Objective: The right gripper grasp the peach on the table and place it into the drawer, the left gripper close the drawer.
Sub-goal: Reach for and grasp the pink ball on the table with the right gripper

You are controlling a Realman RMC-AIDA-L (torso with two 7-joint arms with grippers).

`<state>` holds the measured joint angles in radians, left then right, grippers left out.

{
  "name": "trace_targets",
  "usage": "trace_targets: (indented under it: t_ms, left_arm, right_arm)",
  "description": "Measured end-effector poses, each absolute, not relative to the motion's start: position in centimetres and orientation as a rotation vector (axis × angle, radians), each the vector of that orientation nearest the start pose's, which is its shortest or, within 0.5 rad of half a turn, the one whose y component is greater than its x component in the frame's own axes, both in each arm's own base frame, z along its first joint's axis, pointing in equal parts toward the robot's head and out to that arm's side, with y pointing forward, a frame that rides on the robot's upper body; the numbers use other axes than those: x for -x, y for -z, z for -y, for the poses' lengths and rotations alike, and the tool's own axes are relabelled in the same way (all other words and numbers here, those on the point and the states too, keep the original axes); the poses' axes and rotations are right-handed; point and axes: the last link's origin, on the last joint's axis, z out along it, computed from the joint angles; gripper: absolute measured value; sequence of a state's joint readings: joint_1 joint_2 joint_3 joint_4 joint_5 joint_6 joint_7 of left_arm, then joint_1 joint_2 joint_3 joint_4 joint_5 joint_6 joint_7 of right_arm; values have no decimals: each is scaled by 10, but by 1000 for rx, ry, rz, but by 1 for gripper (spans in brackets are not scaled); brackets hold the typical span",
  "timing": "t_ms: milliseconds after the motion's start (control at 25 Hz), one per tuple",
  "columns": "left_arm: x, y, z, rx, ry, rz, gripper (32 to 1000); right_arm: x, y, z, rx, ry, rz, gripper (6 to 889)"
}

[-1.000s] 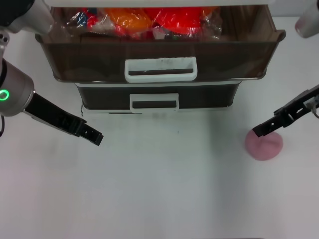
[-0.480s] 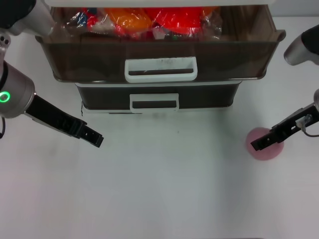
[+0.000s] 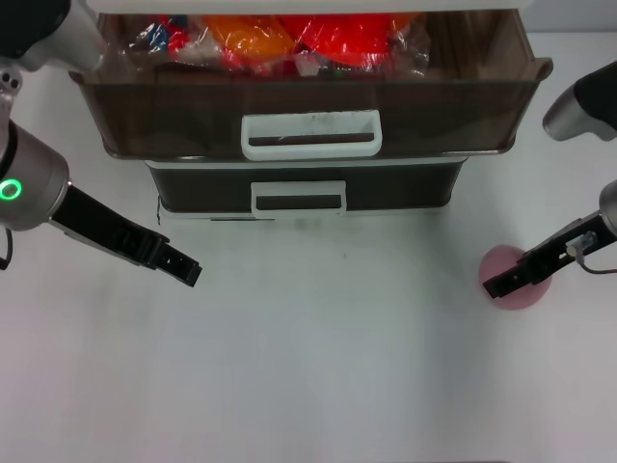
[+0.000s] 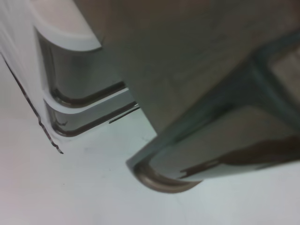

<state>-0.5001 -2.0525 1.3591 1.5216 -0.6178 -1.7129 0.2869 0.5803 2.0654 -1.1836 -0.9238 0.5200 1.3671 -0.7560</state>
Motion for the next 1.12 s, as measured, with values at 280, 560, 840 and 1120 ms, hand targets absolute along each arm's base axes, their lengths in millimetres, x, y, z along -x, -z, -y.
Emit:
trace_targets:
  t_ms: [280,560,840,1120]
  left_arm:
    - [186,-25,-326,2438,-412,1334,818]
    - [185,-24,-326,2442,-406,1332,818]
    - [185,-25,-327,2438,-401,1331,818]
    - [186,-25,-327,2436,-399,1333,818]
  right_arm:
    - [-284,20,-348,2505,522,-1216,821]
    - [-284,21,-348,2502,519,-1213,818]
    - [-284,20,-349,2497,517,-1218,814]
    - [-284,20,-349,2497,511,-1215,585]
